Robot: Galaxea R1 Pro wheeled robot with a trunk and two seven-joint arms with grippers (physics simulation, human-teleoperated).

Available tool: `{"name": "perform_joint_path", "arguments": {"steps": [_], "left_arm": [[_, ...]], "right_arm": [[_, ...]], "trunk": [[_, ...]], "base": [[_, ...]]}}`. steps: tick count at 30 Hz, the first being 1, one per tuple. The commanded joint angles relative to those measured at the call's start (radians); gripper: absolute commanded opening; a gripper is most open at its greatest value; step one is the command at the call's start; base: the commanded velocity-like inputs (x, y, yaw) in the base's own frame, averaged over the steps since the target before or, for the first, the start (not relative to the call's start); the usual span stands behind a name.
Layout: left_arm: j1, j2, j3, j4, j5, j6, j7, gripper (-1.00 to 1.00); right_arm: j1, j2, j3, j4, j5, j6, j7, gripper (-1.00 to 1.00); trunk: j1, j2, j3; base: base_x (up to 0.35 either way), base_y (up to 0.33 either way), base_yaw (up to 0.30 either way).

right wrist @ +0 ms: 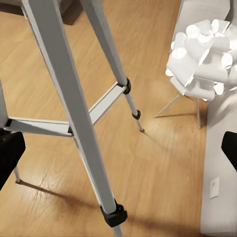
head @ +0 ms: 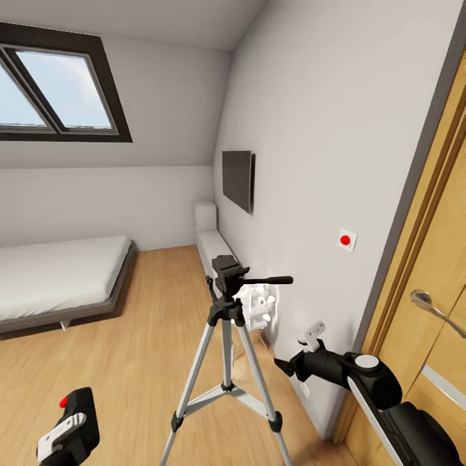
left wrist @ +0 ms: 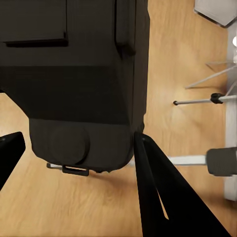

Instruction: Attach the digital camera to the camera tripod in the bedroom.

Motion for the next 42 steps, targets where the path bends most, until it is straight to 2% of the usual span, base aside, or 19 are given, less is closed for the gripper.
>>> {"name": "perform_joint_path", "arguments": {"steps": [1, 2, 4, 19, 28, 42], "left_arm": [[0.002, 0.000, 0.008, -0.002, 0.009, 0.005, 0.007, -1.00], [0.004, 0.001, 0.025, -0.002, 0.009, 0.006, 0.007, -1.00], [0.005, 0.001, 0.028, -0.002, 0.008, 0.006, 0.008, -1.00], [0.008, 0.001, 0.036, -0.002, 0.008, 0.003, 0.009, -1.00], [0.010, 0.001, 0.036, 0.000, 0.007, 0.002, 0.011, -1.00], [0.010, 0.002, 0.037, 0.011, 0.008, 0.006, 0.010, -1.00]], "right_arm": [[0.003, 0.000, 0.001, -0.005, 0.001, 0.006, 0.002, 1.00], [0.007, 0.002, 0.001, -0.010, 0.001, 0.007, 0.002, 1.00], [0.008, 0.002, 0.000, -0.011, 0.001, 0.008, 0.002, 1.00], [0.010, 0.002, 0.000, -0.013, 0.001, 0.007, 0.002, 1.00], [0.010, 0.001, 0.000, -0.013, 0.001, 0.007, 0.002, 1.00], [0.020, -0.004, 0.002, -0.013, 0.000, -0.004, 0.003, 1.00]], "trunk": [[0.000, -0.001, 0.000], [0.000, -0.001, 0.000], [0.000, -0.001, 0.000], [0.000, -0.001, 0.000], [0.000, -0.001, 0.000], [0.000, -0.001, 0.000]], "base": [[0.000, -0.009, 0.000], [0.000, -0.003, 0.045], [0.000, -0.002, 0.100], [0.012, -0.038, 0.164], [0.087, -0.166, 0.031], [0.007, -0.013, 0.002]]}}
